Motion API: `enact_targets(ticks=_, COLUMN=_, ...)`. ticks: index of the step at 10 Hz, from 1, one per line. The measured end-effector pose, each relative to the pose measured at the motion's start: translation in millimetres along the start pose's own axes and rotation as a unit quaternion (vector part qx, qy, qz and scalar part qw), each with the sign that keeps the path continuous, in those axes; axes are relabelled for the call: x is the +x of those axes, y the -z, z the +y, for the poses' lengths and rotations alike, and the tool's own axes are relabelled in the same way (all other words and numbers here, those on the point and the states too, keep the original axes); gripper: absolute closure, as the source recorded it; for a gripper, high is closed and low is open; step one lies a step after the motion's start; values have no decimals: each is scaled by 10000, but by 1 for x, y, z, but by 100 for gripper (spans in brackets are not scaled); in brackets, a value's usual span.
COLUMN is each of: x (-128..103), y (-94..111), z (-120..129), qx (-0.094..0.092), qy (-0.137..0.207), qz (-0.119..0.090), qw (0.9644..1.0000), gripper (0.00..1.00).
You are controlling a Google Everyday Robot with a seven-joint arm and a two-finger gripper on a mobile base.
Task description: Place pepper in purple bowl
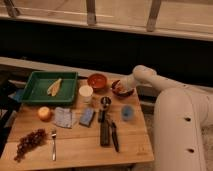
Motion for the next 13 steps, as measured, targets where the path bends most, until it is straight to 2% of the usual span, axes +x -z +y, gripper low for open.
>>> enact_targets(ticks=2, x=1, y=0, z=0, qx=-4, qy=15, qz=0, qw=10000, gripper=94)
enact_targets(ticks=4, x=1, y=6, z=6, qx=20, qy=96, qz=-120, qw=9999, gripper=94)
enact_targets(ticks=6, x=3, y=27, z=22, qx=93, qy=323, qz=-387, qw=9987, gripper=94)
enact_targets(ticks=9, x=7, y=51, z=36, qx=182, qy=599, qz=-643, qw=9960, gripper=94)
enact_targets(ticks=10, x=12, y=66, z=42, qx=210, qy=738, qz=-747, qw=9943, gripper=94)
enact_targets(ticks=13, x=16, y=93, z=49, qx=173, qy=882, qz=-987, qw=9910, gripper=94)
